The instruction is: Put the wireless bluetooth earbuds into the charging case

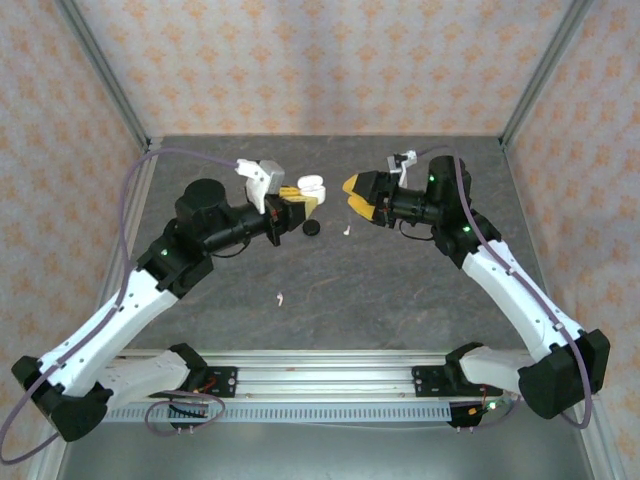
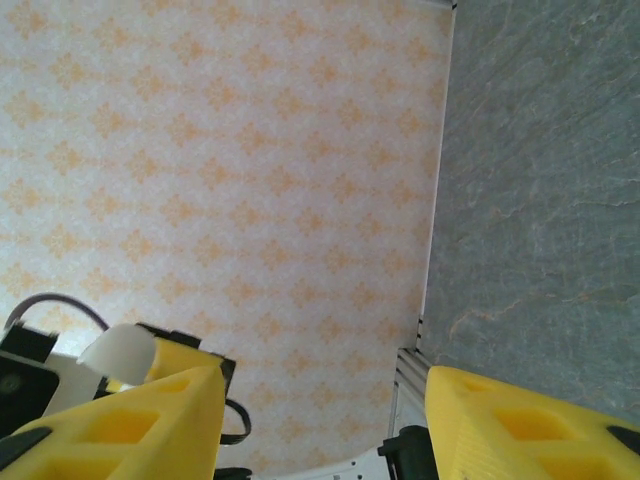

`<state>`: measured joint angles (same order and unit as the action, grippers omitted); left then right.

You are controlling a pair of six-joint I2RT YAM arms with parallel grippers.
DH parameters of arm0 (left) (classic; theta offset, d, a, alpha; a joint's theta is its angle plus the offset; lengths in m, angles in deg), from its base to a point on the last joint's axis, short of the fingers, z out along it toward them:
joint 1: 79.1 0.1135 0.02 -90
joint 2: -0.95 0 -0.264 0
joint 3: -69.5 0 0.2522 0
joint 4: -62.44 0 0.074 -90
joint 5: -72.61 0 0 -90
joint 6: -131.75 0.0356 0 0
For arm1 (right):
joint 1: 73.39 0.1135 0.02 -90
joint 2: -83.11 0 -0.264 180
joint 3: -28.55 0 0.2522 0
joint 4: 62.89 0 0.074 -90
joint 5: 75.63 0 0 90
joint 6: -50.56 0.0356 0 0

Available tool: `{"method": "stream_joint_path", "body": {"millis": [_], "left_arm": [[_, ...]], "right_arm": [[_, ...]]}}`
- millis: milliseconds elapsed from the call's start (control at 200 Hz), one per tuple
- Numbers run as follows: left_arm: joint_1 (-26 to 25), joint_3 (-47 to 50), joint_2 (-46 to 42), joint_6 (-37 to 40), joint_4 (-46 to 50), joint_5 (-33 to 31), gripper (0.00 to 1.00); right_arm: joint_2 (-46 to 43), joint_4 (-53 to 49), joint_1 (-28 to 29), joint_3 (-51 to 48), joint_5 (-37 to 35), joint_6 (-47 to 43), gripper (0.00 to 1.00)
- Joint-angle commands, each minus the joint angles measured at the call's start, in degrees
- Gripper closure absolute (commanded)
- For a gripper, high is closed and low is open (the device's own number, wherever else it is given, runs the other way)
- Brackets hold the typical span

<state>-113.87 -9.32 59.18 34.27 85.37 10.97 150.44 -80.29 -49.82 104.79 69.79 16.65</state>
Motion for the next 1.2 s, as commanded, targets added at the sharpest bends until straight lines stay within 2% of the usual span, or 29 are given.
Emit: {"method": "stream_joint_path", "body": {"millis": [0,65,160,315,500,881,1196], "left_arm": [[0.1,0.7,-2.4,6.4,5.8,-4.3,1.0],[0.0,0.2,-3.5,8.5,10.1,-6.0,1.0],[0.1,0.1,-5.5,11.5,16.0,-8.3,1.0],[0.0,1.1,-10.0,13.6,23.5,-14.9,1.0],[0.0,3.3,-15.9,14.5,28.9,-19.7,1.0],[0.0,9.7,-27.2,11.5,31.8,-23.2,1.0],[0.0,11.9,-30.1,9.9,32.3,-23.3,1.0]], "right_arm": [[-1.1,-3.7,0.4,-0.2,-2.7,-3.7,0.46],[-0.7,-12.3,2.5,1.1,-6.5,-10.6,0.48],[2.6,-25.2,8.4,3.9,-14.5,-20.4,0.5],[13.0,-31.3,16.2,6.0,-17.7,-22.8,0.56],[27.2,-41.3,24.3,14.4,-21.0,-29.9,0.59],[47.4,-53.3,34.9,30.3,-25.3,-34.8,0.6],[56.9,-56.1,35.8,40.4,-30.4,-30.4,0.58]]}}
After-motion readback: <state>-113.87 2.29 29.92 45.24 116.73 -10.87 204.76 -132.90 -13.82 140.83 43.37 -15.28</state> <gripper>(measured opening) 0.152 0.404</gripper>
